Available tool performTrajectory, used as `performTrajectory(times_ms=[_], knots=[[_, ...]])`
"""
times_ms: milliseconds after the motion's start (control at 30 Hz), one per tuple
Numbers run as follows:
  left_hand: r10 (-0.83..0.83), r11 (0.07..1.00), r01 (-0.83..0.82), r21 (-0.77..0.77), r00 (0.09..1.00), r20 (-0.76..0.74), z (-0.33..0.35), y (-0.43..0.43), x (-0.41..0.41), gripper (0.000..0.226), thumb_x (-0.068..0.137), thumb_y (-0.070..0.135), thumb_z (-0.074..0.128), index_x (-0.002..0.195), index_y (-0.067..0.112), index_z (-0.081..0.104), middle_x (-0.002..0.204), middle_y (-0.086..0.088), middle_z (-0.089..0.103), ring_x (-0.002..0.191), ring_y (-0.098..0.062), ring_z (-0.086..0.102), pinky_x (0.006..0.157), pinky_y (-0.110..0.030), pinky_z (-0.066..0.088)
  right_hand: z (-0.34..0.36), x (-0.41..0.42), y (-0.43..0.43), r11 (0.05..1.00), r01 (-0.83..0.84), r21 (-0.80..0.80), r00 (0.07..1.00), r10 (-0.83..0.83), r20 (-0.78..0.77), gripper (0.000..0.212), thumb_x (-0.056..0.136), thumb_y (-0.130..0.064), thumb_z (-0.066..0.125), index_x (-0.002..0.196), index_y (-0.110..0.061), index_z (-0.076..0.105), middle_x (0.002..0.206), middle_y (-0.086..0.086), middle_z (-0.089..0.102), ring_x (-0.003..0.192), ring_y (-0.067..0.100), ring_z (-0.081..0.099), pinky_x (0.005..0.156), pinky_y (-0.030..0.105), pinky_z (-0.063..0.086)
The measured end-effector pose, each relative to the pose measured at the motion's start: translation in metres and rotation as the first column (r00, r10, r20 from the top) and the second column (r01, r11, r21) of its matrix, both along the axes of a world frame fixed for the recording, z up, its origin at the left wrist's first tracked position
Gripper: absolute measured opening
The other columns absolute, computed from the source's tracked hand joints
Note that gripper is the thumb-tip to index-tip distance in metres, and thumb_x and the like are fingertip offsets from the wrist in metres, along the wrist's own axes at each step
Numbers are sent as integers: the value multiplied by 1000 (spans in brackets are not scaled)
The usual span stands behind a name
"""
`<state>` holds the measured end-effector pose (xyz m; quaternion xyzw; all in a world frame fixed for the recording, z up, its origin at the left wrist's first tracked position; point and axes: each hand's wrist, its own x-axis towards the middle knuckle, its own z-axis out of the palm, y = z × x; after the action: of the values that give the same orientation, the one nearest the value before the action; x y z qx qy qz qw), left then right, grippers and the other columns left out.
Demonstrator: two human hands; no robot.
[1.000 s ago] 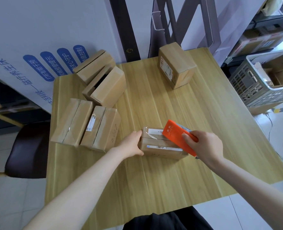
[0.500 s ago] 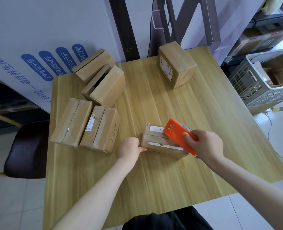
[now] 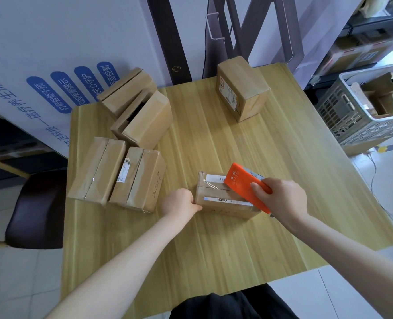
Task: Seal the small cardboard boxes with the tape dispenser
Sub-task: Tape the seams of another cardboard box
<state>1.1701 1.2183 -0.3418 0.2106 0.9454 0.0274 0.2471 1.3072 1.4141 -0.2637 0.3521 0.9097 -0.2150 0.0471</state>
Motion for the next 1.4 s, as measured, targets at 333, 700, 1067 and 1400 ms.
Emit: performTrajectory(times_ms=[333, 700, 1067, 1400], knots=[[474, 527, -837, 144, 431, 768, -2, 2, 10, 42, 80, 34, 76, 81, -6, 63, 65, -13, 67, 48, -16, 64, 48, -26, 56, -8, 2, 2, 999, -16, 34, 1000, 17, -15, 42, 92, -45, 55, 71, -11, 64, 60, 5, 65, 54, 24, 65, 57, 37, 54], [619, 497, -800, 337, 599, 509, 3, 19, -15, 30, 89, 39, 60, 89, 10, 54, 67, -1, 63, 51, -17, 63, 56, -29, 53, -8, 7, 12, 978, 164, -132, 960, -189, -207, 32, 89, -47, 58, 64, -27, 64, 47, -5, 60, 29, 5, 54, 44, 22, 36], [-755, 624, 772, 122, 635, -160, -9, 58, -8, 54, 91, 49, 50, 140, 28, 42, 144, 5, 39, 143, -20, 21, 119, -50, -2, -11, 25, 30, 968, 214, -134, 937, -242, -252, 29, 89, -45, 60, 68, -25, 67, 51, -7, 62, 29, 3, 53, 45, 21, 34], [-98, 995, 93, -40, 984, -146, -21, 16, -3, 58, 91, 69, 23, 96, 19, 54, 97, 2, 60, 90, -19, 55, 64, -30, 37, -12, 29, 33, 972, 181, -150, 943, -215, -256, 31, 86, -46, 61, 56, -41, 54, 49, -24, 58, 33, -4, 53, 34, 12, 26]])
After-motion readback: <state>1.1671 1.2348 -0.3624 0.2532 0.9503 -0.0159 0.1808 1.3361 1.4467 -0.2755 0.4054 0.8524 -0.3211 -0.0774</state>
